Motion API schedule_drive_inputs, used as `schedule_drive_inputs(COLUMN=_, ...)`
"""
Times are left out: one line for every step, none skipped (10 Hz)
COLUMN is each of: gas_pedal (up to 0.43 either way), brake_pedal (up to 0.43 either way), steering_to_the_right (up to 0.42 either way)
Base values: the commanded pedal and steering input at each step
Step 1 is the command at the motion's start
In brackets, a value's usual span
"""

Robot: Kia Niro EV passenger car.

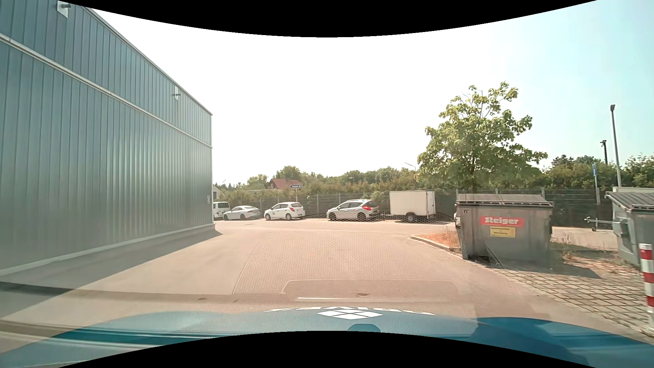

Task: Follow the waypoints while adhering to traffic rules and regulations

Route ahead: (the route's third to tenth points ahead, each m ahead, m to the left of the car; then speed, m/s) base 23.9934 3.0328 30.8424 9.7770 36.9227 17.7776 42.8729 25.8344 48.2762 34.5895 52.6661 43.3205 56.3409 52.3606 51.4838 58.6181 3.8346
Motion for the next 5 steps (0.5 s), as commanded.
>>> schedule_drive_inputs(gas_pedal=0.110, brake_pedal=0.000, steering_to_the_right=-0.126)
schedule_drive_inputs(gas_pedal=0.110, brake_pedal=0.000, steering_to_the_right=-0.103)
schedule_drive_inputs(gas_pedal=0.110, brake_pedal=0.000, steering_to_the_right=-0.082)
schedule_drive_inputs(gas_pedal=0.098, brake_pedal=0.000, steering_to_the_right=-0.056)
schedule_drive_inputs(gas_pedal=0.000, brake_pedal=0.000, steering_to_the_right=-0.036)
